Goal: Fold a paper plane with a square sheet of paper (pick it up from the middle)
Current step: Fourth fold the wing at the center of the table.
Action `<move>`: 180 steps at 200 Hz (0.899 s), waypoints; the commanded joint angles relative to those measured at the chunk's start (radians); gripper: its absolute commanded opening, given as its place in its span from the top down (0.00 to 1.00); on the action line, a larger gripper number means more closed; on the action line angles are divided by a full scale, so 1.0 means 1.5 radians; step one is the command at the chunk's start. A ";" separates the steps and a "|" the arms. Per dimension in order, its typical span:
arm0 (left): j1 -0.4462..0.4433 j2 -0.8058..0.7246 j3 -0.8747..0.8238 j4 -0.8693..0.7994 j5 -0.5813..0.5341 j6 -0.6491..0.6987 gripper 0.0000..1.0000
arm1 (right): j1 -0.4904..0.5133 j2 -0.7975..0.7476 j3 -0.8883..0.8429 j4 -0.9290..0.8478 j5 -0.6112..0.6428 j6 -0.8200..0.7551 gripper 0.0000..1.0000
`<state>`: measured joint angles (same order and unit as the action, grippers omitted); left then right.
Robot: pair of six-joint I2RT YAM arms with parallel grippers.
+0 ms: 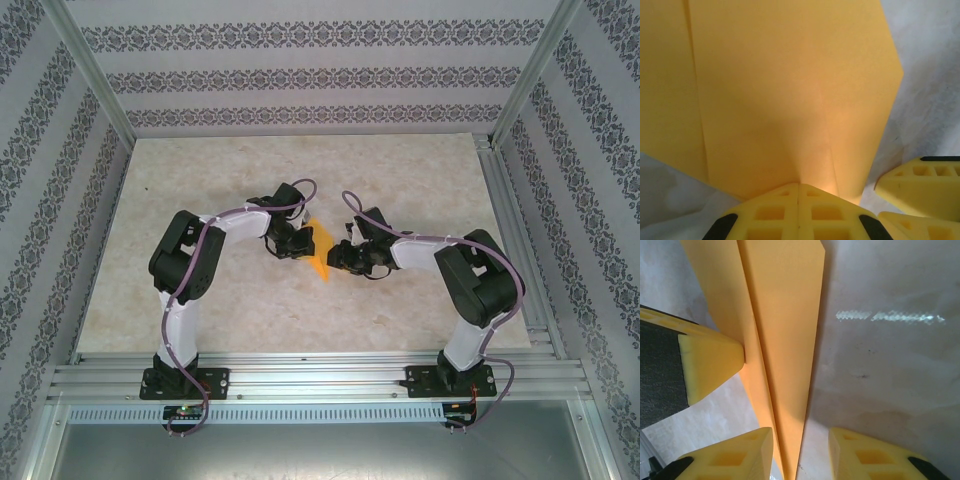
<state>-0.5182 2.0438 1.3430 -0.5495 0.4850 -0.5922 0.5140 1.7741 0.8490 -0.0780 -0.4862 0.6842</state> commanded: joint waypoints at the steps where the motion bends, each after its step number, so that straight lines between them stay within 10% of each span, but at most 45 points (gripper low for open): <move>1: 0.004 -0.012 -0.007 0.002 -0.024 0.029 1.00 | -0.001 0.020 0.019 0.025 -0.023 0.003 0.63; 104: 0.016 -0.043 -0.042 0.010 -0.019 0.026 1.00 | 0.051 0.027 0.063 -0.054 0.056 -0.014 0.69; 180: 0.032 -0.031 -0.031 0.018 0.017 0.018 1.00 | 0.038 -0.006 0.011 0.077 -0.003 0.043 0.96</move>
<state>-0.4793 2.0151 1.2964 -0.5205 0.4889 -0.5766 0.5762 1.7393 0.8925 -0.0788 -0.4320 0.7071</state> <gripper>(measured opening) 0.066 0.068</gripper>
